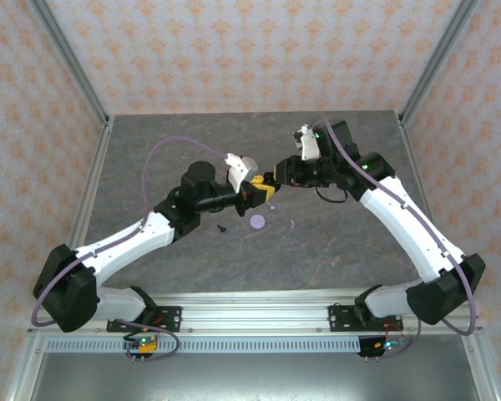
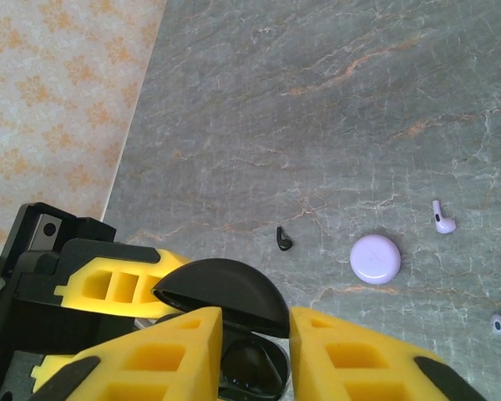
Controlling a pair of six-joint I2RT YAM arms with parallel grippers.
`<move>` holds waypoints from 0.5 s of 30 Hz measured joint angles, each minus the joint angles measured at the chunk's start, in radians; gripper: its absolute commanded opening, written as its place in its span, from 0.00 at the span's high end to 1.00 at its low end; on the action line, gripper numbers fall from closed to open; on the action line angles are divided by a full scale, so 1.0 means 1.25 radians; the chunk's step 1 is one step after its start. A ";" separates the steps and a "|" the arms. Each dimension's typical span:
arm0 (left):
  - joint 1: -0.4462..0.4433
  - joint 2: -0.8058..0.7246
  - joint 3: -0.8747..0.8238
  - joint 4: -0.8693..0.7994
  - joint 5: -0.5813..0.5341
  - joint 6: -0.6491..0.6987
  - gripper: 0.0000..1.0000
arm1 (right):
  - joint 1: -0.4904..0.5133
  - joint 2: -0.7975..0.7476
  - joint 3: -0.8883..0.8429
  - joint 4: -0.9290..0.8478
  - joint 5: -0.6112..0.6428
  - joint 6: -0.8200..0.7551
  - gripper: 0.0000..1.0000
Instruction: Insert the wireless bluetooth earbuds into the charging case
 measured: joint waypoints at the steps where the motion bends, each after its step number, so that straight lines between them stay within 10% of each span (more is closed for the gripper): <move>1: 0.000 0.000 0.000 0.000 -0.001 0.000 0.91 | 0.002 -0.001 0.002 -0.001 0.006 -0.001 0.66; 15: -0.008 -0.017 -0.009 0.014 -0.003 0.001 0.91 | 0.014 -0.089 0.009 0.001 0.080 0.003 0.60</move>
